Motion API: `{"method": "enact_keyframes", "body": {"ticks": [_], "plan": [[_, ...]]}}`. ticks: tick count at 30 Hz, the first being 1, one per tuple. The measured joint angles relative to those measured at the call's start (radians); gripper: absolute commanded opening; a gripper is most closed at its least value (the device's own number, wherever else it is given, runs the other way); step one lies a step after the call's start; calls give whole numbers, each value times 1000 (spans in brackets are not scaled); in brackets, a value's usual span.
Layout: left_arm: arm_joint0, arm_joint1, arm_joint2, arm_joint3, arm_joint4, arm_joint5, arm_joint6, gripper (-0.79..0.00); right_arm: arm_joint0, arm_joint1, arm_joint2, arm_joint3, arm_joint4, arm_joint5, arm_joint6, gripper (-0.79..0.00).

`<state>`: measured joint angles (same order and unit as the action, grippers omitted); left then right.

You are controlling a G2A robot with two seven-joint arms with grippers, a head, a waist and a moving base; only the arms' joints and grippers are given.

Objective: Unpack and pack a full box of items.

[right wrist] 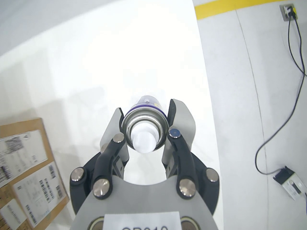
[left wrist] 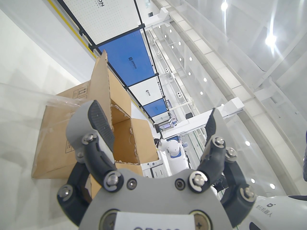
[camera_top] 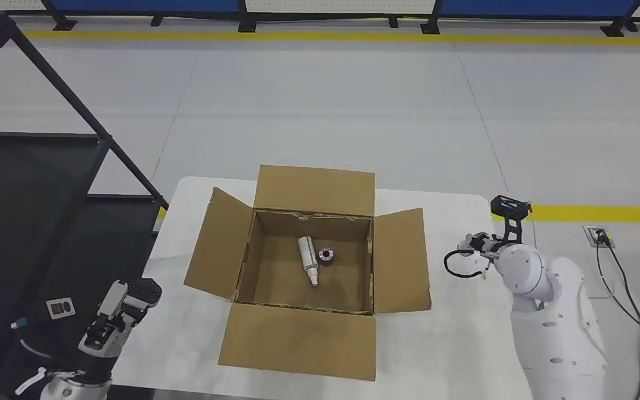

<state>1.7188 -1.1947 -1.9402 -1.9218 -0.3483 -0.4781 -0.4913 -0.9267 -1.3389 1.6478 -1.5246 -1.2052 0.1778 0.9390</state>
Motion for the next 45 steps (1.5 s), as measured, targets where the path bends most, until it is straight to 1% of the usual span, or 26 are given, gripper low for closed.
{"method": "enact_keyframes", "body": {"ticks": [3,4,7,9,10,12,15,18,22,24,25,28,31,35,36,37,38,39,41,44,45], "plan": [[-1,0,5,-2,4,1,-2,0,-132,-6,-15,-263,41,26,-71,-785],[-1,0,7,-3,6,2,-3,0,-193,-9,-32,-376,57,30,-110,-785],[-2,0,12,-4,7,1,-4,0,-318,-13,-102,-593,48,-6,-186,-785],[-1,0,13,-1,1,-3,-4,0,-354,-12,-159,-664,16,-47,-193,-785],[0,-1,12,4,-6,-7,-4,0,-356,-12,-201,-682,-15,-69,-183,-785],[2,-1,6,13,-18,-13,-4,0,-334,-13,-272,-677,-56,-101,-154,-785],[6,-1,-6,28,-42,-22,-8,0,-256,-19,-390,-612,-88,-147,-77,-785],[10,0,-17,38,-60,-29,-16,0,-144,-32,-496,-494,-111,-154,19,-785],[13,0,-31,48,-80,-32,-24,0,29,-62,-629,-268,-101,-137,151,-785],[13,1,-35,50,-85,-32,-28,0,94,-76,-671,-168,-74,-129,181,-785],[12,1,-37,52,-88,-31,-30,0,133,-86,-694,-103,-58,-121,189,-785],[7,1,-37,53,-87,-28,-35,0,208,-110,-742,45,-21,-99,164,-785],[2,2,-34,52,-81,-22,-38,0,264,-132,-784,166,18,-91,145,-785],[-3,2,-34,51,-78,-17,-40,0,307,-157,-831,273,32,-84,115,-785],[-5,3,-34,52,-77,-16,-41,0,313,-162,-843,293,30,-81,105,-767],[-6,3,-33,52,-77,-16,-41,0,317,-166,-850,305,28,-80,100,-662],[-7,3,-33,53,-76,-15,-42,0,320,-169,-855,316,26,-79,96,-616],[-9,3,-31,53,-74,-15,-42,0,324,-173,-861,327,24,-77,92,-576],[-10,3,-30,53,-71,-13,-42,0,327,-177,-864,340,23,-75,88,-548],[-13,3,-28,52,-67,-11,-41,0,327,-181,-864,348,22,-78,87,-425],[-13,3,-27,51,-66,-11,-41,0,325,-182,-863,346,19,-78,88,-363]]}}
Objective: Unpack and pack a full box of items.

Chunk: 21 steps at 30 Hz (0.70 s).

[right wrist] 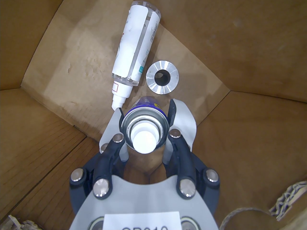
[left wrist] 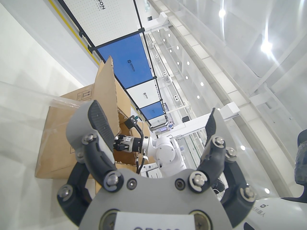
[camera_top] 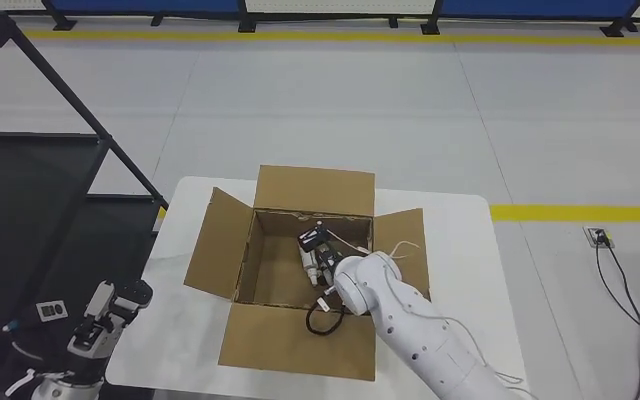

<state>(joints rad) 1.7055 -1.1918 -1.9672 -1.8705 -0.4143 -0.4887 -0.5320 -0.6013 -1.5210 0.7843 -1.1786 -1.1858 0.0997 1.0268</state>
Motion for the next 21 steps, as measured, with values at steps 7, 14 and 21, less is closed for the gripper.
{"method": "enact_keyframes", "body": {"ticks": [7,14,21], "plan": [[-5,-1,13,-5,25,14,14,0,-37,6,27,-71,-38,3,5,0],[-7,-2,21,-14,99,40,62,0,-157,43,160,-325,-55,4,-37,0],[-44,-2,86,5,268,81,93,0,-411,97,450,-725,97,-101,-80,0]]}}
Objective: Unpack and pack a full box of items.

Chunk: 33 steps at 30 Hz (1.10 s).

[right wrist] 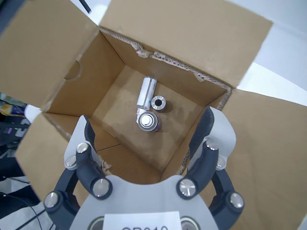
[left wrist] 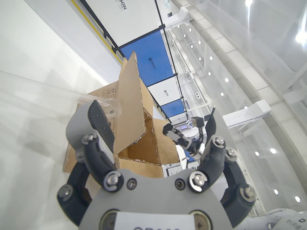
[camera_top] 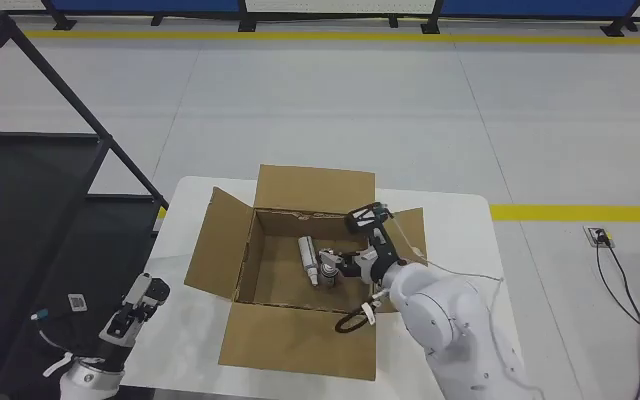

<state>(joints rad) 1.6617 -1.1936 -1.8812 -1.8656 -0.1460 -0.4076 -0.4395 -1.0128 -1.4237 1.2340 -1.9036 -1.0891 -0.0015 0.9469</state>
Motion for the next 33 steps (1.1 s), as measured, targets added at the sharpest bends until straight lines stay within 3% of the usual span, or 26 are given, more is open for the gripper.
{"method": "enact_keyframes", "body": {"ticks": [7,11,15,25,33], "plan": [[-37,-1,80,-19,100,22,7,0,-208,35,351,-176,277,-126,-41,0],[-43,-1,110,-50,126,27,5,0,-289,49,519,-181,416,-165,-47,0],[-47,0,139,-84,151,36,-8,0,-304,66,622,-116,547,-213,40,0],[-89,1,246,-120,255,86,-51,0,-71,104,515,206,706,-344,309,0],[-123,0,324,-95,311,121,-45,0,45,111,359,249,771,-393,337,0]]}}
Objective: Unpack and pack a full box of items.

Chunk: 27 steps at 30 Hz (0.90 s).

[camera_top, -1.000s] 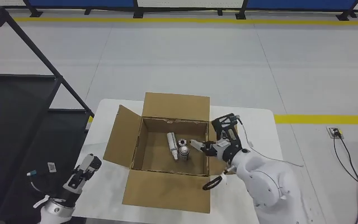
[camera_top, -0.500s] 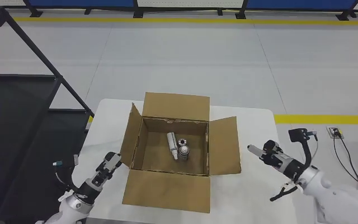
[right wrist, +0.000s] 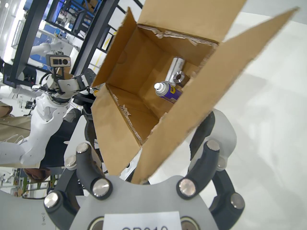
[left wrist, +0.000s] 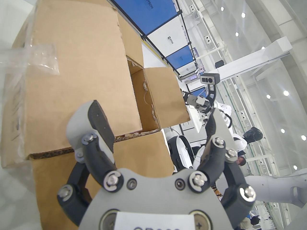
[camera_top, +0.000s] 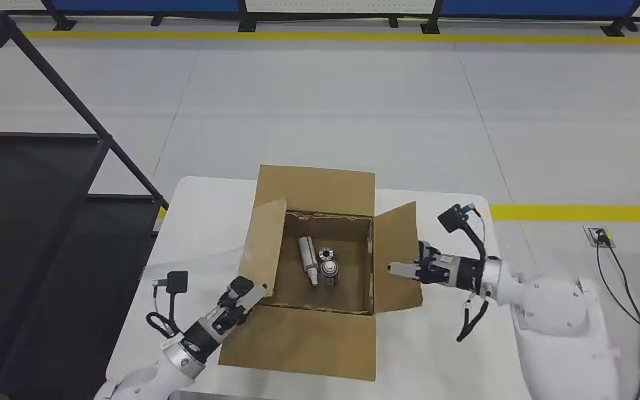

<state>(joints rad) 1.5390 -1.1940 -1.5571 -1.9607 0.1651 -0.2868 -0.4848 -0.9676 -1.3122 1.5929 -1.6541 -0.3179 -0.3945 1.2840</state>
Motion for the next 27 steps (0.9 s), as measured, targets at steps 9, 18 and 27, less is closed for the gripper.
{"method": "enact_keyframes", "body": {"ticks": [9,18,27], "plan": [[-47,-1,43,56,14,26,13,0,100,1,-161,35,75,8,-10,0],[-77,1,57,99,-2,40,5,0,217,-23,-362,255,32,2,-165,0],[-78,1,53,101,0,45,19,0,233,-25,-381,289,12,23,-188,0]]}}
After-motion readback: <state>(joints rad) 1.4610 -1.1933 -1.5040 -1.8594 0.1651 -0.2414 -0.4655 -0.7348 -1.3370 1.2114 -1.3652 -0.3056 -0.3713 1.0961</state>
